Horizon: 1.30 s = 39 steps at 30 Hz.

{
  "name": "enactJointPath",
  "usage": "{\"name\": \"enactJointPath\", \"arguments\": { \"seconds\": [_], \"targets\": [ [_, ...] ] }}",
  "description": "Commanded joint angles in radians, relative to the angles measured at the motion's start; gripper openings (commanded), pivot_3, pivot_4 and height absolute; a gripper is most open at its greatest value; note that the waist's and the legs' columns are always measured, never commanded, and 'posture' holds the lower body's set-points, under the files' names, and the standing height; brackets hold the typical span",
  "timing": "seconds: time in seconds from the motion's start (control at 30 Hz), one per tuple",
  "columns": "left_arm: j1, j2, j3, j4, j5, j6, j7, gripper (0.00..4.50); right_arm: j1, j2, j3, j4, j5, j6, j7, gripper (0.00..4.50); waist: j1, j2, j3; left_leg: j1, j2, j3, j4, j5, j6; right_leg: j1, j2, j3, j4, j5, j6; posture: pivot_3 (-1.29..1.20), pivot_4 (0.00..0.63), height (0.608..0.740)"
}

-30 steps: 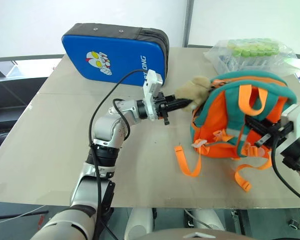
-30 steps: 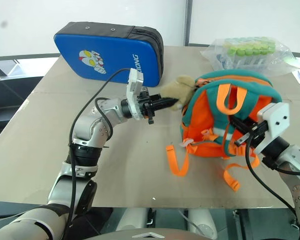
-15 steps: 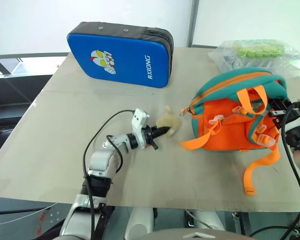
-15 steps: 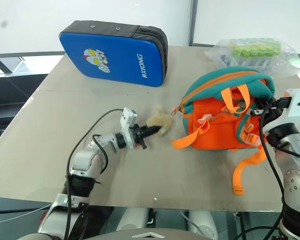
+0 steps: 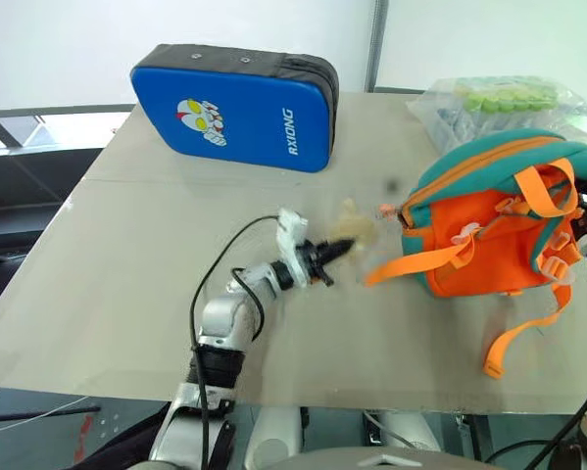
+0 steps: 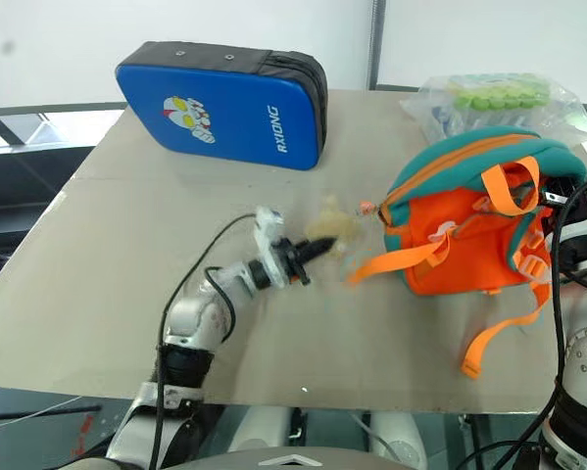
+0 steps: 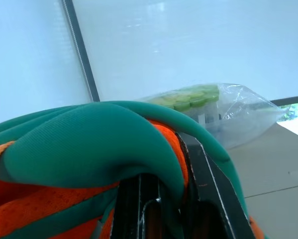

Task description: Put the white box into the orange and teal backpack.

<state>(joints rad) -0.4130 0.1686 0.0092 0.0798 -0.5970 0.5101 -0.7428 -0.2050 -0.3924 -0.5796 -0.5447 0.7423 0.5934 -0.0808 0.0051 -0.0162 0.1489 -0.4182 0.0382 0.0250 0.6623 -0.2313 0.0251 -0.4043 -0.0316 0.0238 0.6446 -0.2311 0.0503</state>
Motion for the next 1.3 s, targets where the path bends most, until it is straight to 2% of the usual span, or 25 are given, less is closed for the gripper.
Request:
{"name": "enactJointPath", "arguments": {
  "seconds": [0.03, 0.1, 0.17, 0.23, 0.4, 0.53, 0.6, 0.63, 0.67, 0.7, 0.73, 0.83, 0.87, 0.93, 1.0, 1.23, 1.3],
  "targets": [
    [0.130, 0.164, -0.096, 0.009, 0.118, 0.054, -0.054, 0.03, -0.097, -0.004, -0.137, -0.004, 0.078, -0.048, -0.113, 0.00, -0.019, 0.001, -0.001, 0.001, 0.000, 0.001, -0.002, 0.000, 0.000, 0.000, 0.000, 0.001, 0.000, 0.000, 0.000, 0.00, 0.150, 0.740],
    [0.139, 0.181, -0.122, 0.066, 0.151, 0.079, -0.009, 0.03, -0.115, -0.007, -0.152, 0.006, 0.111, -0.050, -0.140, 0.00, -0.020, 0.003, -0.002, 0.005, 0.000, 0.006, -0.009, 0.000, 0.000, 0.000, 0.000, 0.006, -0.002, 0.000, 0.000, 0.00, 0.150, 0.740],
    [0.123, 0.182, -0.162, 0.094, 0.186, 0.044, 0.003, 0.03, -0.111, -0.022, -0.149, 0.003, 0.132, -0.046, -0.141, 0.00, -0.005, 0.001, -0.001, 0.002, 0.000, 0.006, -0.010, 0.000, 0.000, -0.002, 0.000, 0.003, -0.002, 0.000, 0.000, 0.00, 0.150, 0.740],
    [0.090, 0.149, -0.176, 0.114, 0.197, -0.006, 0.014, 0.01, -0.096, -0.030, -0.132, -0.010, 0.151, -0.043, -0.130, 0.00, 0.006, 0.001, -0.001, 0.001, 0.000, 0.008, -0.009, 0.000, 0.000, -0.002, -0.001, 0.001, -0.002, 0.000, 0.000, 0.00, 0.150, 0.740],
    [-0.025, 0.012, -0.063, 0.149, 0.118, -0.155, 0.039, 0.01, 0.003, -0.090, 0.008, -0.091, 0.086, -0.022, -0.009, 0.00, 0.007, 0.001, -0.001, 0.002, -0.001, 0.012, -0.009, 0.000, 0.000, -0.002, -0.002, 0.004, -0.003, -0.001, 0.000, 0.00, 0.150, 0.740],
    [-0.069, 0.001, -0.033, 0.165, 0.133, -0.241, 0.013, 0.01, 0.075, -0.112, 0.111, -0.146, 0.044, -0.016, 0.067, 0.00, -0.007, 0.000, -0.001, 0.002, 0.000, 0.012, -0.009, 0.000, 0.000, -0.002, 0.000, 0.005, -0.003, 0.000, 0.000, 0.00, 0.150, 0.740],
    [-0.063, 0.013, -0.034, 0.156, 0.146, -0.271, -0.014, 0.01, 0.135, -0.146, 0.163, -0.172, 0.005, -0.032, 0.160, 0.00, -0.013, 0.001, -0.001, 0.003, 0.001, 0.011, -0.010, 0.000, 0.000, -0.002, 0.001, 0.004, -0.003, 0.000, 0.000, 0.00, 0.150, 0.740],
    [-0.052, 0.022, -0.033, 0.138, 0.140, -0.268, -0.030, 0.51, 0.164, -0.155, 0.178, -0.180, -0.010, -0.052, 0.205, 0.00, -0.016, 0.001, -0.001, 0.003, 0.001, 0.011, -0.010, 0.000, 0.000, -0.002, 0.001, 0.004, -0.003, 0.000, 0.000, 0.00, 0.150, 0.740],
    [-0.032, 0.042, -0.037, 0.107, 0.138, -0.265, -0.053, 1.02, 0.196, -0.164, 0.182, -0.185, -0.011, -0.064, 0.248, 0.35, -0.019, 0.001, -0.001, 0.003, 0.001, 0.011, -0.011, 0.000, 0.000, -0.003, 0.001, 0.004, -0.003, 0.000, 0.000, 0.00, 0.150, 0.740],
    [-0.019, 0.056, -0.040, 0.086, 0.136, -0.261, -0.069, 1.16, 0.215, -0.168, 0.182, -0.186, -0.010, -0.073, 0.274, 0.71, -0.021, 0.001, -0.001, 0.003, 0.001, 0.011, -0.011, 0.000, 0.000, -0.003, 0.001, 0.005, -0.003, 0.000, 0.000, 0.00, 0.150, 0.740],
    [0.000, 0.074, -0.036, 0.054, 0.126, -0.248, -0.083, 1.56, 0.258, -0.198, 0.190, -0.185, -0.042, -0.090, 0.329, 0.88, -0.022, 0.001, -0.001, 0.002, 0.001, 0.011, -0.011, 0.000, 0.000, -0.003, 0.001, 0.005, -0.003, 0.000, 0.000, 0.00, 0.150, 0.740],
    [0.035, 0.110, -0.023, -0.009, 0.108, -0.219, -0.099, 3.07, 0.341, -0.250, 0.198, -0.172, -0.108, -0.141, 0.442, 2.28, -0.018, 0.000, -0.001, 0.002, 0.001, 0.011, -0.011, 0.000, 0.000, -0.004, 0.000, 0.005, -0.003, 0.000, 0.001, 0.00, 0.150, 0.740],
    [0.058, 0.132, -0.014, -0.048, 0.093, -0.200, -0.106, 3.36, 0.362, -0.260, 0.181, -0.161, -0.102, -0.151, 0.476, 2.61, -0.018, 0.000, -0.001, 0.002, 0.001, 0.011, -0.011, 0.000, 0.000, -0.004, 0.000, 0.005, -0.003, 0.000, 0.001, 0.00, 0.150, 0.740],
    [0.092, 0.164, 0.003, -0.110, 0.068, -0.165, -0.111, 4.41, 0.388, -0.277, 0.156, -0.141, -0.095, -0.166, 0.532, 3.60, -0.019, 0.000, -0.001, 0.003, 0.001, 0.011, -0.010, 0.000, 0.000, -0.003, 0.000, 0.006, -0.003, -0.001, -0.001, 0.00, 0.150, 0.740],
    [0.127, 0.193, 0.017, -0.165, 0.050, -0.143, -0.116, 4.50, 0.400, -0.292, 0.133, -0.127, -0.080, -0.172, 0.579, 4.46, -0.019, 0.000, -0.001, 0.004, 0.002, 0.010, -0.010, 0.000, 0.000, -0.003, 0.000, 0.007, -0.002, -0.002, -0.003, 0.00, 0.150, 0.740],
    [0.288, 0.289, 0.100, -0.315, -0.013, -0.108, -0.133, 4.50, 0.420, -0.298, 0.019, -0.158, 0.147, -0.137, 0.692, 4.46, -0.017, 0.000, -0.001, 0.004, 0.003, 0.010, -0.010, 0.000, 0.000, -0.003, 0.000, 0.008, -0.002, -0.002, -0.004, 0.00, 0.150, 0.740],
    [0.315, 0.306, 0.109, -0.328, -0.014, -0.112, -0.139, 4.50, 0.411, -0.280, -0.017, -0.161, 0.227, -0.128, 0.663, 4.46, -0.015, -0.001, 0.000, 0.004, 0.003, 0.010, -0.011, 0.000, 0.000, -0.004, 0.000, 0.007, -0.002, -0.003, -0.004, 0.00, 0.150, 0.740]
  ]
}}
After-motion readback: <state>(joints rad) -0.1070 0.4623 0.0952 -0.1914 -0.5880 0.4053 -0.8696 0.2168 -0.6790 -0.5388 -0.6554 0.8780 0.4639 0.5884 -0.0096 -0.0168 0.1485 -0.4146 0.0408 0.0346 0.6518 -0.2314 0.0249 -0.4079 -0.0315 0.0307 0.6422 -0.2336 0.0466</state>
